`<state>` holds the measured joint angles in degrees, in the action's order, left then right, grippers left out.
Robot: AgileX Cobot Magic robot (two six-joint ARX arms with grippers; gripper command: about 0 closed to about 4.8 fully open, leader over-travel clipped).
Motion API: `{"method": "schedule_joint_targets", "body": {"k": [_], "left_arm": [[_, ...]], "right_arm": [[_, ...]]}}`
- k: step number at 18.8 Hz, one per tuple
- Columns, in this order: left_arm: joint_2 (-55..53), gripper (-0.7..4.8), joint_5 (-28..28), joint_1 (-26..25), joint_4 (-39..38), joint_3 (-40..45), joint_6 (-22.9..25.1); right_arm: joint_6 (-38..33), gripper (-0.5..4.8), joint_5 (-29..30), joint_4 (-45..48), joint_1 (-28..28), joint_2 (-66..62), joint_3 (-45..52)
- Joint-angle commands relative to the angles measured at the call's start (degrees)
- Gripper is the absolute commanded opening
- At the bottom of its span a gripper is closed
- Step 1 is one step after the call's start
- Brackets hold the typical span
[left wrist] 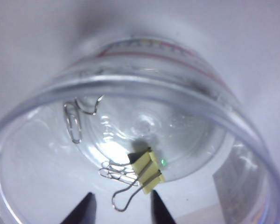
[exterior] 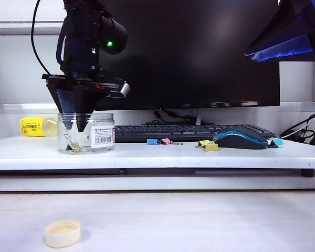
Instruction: Take the clips out of the round transparent plastic box and place them on the table.
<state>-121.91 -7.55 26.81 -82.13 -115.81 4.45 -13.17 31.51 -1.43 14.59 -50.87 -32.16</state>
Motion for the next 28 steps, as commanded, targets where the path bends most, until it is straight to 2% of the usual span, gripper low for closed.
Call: {"method": "schedule_joint_targets", "body": {"k": [1,28], "left_arm": [[0.57,1.6,0.33,-0.07,-0.9,-0.13,0.11],[1.95,1.51,2.47,-0.48,-0.96,1.66,0.07]], "right_arm": [[0.17,0.99,0.13,0.81,0.02,0.09,-0.22],[0.15,0.99,1.64,0.72,0.02,0.09,-0.22]]}}
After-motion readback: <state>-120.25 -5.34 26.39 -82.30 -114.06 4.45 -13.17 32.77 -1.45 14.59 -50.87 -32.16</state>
